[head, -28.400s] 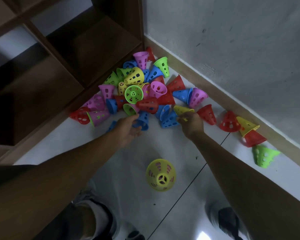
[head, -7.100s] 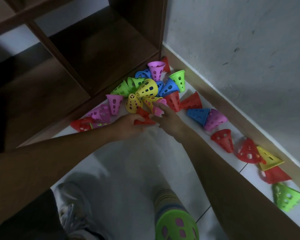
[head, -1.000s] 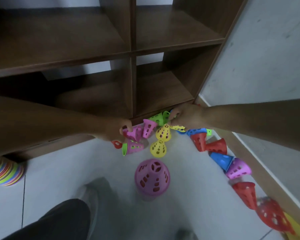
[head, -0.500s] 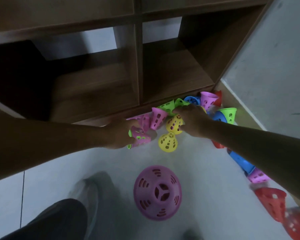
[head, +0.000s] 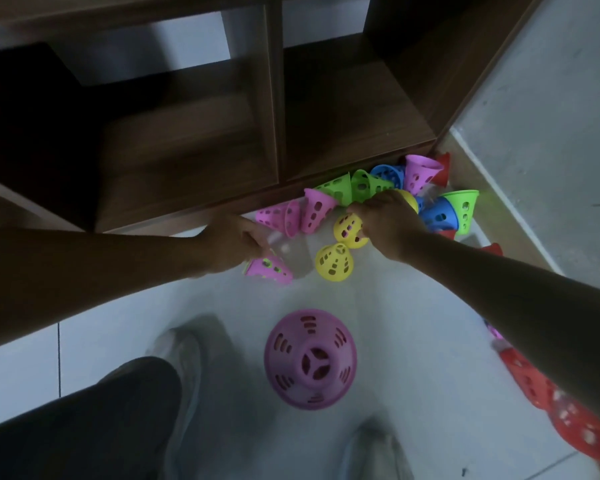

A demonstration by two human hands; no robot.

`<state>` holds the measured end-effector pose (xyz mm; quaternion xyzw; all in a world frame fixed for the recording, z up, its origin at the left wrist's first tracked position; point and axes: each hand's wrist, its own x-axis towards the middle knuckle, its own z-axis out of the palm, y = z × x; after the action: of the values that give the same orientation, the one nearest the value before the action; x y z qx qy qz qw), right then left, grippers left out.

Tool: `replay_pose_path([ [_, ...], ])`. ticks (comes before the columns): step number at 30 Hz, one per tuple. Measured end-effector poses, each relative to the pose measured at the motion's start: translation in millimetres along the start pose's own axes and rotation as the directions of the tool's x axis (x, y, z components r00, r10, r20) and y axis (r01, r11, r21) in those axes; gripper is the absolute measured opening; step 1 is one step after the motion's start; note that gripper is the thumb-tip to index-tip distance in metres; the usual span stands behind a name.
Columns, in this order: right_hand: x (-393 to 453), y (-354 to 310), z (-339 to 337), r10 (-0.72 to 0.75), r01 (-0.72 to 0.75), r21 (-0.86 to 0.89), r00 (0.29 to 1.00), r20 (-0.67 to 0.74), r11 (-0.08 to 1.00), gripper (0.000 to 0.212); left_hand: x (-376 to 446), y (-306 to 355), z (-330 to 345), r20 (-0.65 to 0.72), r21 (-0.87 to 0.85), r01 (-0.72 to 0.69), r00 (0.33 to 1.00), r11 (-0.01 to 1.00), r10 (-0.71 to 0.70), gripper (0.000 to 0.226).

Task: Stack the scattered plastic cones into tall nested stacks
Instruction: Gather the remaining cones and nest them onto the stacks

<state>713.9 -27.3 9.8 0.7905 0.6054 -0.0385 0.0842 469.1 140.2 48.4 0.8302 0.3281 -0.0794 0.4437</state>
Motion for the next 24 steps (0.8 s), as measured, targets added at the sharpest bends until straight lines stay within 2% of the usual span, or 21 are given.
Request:
replay_pose_path([
  [4,-12.8,-2.6,-4.5,0.054,-0.049,0.069,0.995,-0.079,0.996,0.048,-9.9,11.0,-4.0,-0.091,-0.127,0.028,0.995,0.992,-0.040,0.010],
  [9,-45.3,-8.6,-35.7,0.216,-0.144,0.396,0.966,-0.143,0.907,0.045,-32.7,20.2,-10.1,-0.207,-0.220,0.088,0.969,0.971,-0.135,0.009],
  [11,-59.3,-12.8,-51.8,0.295,-0.181,0.562,0.948,-0.117,0.807,0.042,-43.2,23.3,-13.7,-0.233,-0.297,0.086,0.959,0.951,-0.160,0.010],
  [13,-72.1,-18.6,-64.9,0.340,-0.193,0.697,0.937,-0.077,0.691,0.040,-54.8,27.6,-21.1,-0.237,-0.443,0.070,0.952,0.894,-0.192,0.011],
  [15,-85.1,-25.4,-75.9,0.374,-0.207,0.776,0.927,-0.040,0.596,0.040,-67.2,36.0,-29.5,-0.205,-0.601,0.032,0.960,0.799,-0.193,0.015],
  [17,-96.3,-32.7,-83.5,0.412,-0.214,0.843,0.911,-0.010,0.493,0.039,-82.2,47.0,-36.4,-0.163,-0.752,-0.023,0.975,0.658,-0.153,0.022],
  [19,-105.7,-40.3,-90.5,0.446,-0.206,0.905,0.895,0.020,0.373,0.038,-97.4,56.4,-41.2,-0.123,-0.850,-0.055,0.988,0.524,-0.096,0.031],
  [20,-110.1,-44.2,-93.7,0.457,-0.187,0.932,0.889,0.026,0.311,0.041,-105.9,60.9,-43.3,-0.095,-0.869,-0.050,0.993,0.492,-0.068,0.036],
  [22,-117.5,-50.1,-98.2,0.491,-0.144,0.970,0.871,0.031,0.195,0.045,-120.8,66.4,-46.8,-0.034,-0.871,-0.029,0.999,0.491,-0.002,0.045],
  [24,-125.0,-58.8,-106.6,0.525,-0.094,0.984,0.851,-0.001,0.153,0.037,-135.4,70.1,-47.6,0.019,-0.869,-0.013,0.998,0.495,0.059,0.050],
])
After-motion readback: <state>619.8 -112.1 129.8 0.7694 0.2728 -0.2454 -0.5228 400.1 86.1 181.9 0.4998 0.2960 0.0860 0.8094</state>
